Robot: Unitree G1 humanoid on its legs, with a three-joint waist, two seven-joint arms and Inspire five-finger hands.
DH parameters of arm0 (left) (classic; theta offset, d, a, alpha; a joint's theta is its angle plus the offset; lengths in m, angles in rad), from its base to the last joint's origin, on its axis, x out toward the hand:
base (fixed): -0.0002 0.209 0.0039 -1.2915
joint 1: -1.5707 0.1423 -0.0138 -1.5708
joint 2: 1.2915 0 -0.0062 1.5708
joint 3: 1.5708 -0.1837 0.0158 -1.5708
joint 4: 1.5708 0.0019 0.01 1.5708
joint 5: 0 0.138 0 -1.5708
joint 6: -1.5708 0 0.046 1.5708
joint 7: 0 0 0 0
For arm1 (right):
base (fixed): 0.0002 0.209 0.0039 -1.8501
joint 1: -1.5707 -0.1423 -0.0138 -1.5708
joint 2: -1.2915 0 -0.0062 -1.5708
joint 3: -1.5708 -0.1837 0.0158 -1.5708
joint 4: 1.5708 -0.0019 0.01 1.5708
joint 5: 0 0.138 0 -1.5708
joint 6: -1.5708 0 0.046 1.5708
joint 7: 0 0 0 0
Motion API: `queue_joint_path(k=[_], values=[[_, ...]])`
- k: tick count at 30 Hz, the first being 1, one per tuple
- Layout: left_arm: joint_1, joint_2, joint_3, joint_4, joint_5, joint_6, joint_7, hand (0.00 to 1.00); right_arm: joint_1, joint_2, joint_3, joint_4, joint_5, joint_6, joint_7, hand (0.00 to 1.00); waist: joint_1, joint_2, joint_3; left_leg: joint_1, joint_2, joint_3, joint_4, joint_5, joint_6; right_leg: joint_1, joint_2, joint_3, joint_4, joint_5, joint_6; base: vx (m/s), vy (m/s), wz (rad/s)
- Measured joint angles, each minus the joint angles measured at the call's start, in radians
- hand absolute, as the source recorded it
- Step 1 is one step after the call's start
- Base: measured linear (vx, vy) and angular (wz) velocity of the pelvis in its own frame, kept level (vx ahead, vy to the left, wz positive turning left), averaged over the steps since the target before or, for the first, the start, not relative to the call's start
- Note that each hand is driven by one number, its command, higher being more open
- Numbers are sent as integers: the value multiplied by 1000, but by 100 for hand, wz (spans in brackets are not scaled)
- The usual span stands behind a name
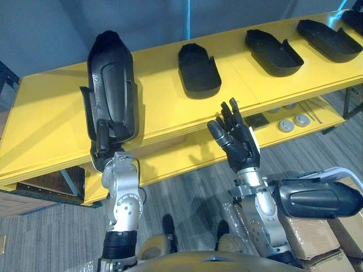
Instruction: Walk over and take three plastic housings, then place them on the shelf
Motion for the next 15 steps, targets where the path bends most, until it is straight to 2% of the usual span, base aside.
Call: queue_joint_path(k=[5, 11, 15], values=[[23, 0, -36, -74, 32, 9, -53, 0, 12, 0, 2, 1, 0, 0, -25, 100, 0, -4, 2, 21, 0, 0, -20, -2, -3, 10, 1, -4, 2, -13, -7, 9, -3, 0], [44, 3, -75, -184, 42, 5, -179, 0, 29, 0, 19, 2, 0, 0, -31, 100, -1, -6, 3, 38, 0, 4, -51, 7, -9, 9, 3, -4, 2, -17, -10, 2, 3, -2], [53, 9, -87, -238, 110, 4, -192, 0, 38, 0, 30, 4, 0, 0, -32, 100, -2, -6, 2, 44, 0, 6, -54, 11, -3, 13, 3, -3, 2, -15, -6, 5, 0, -1]])
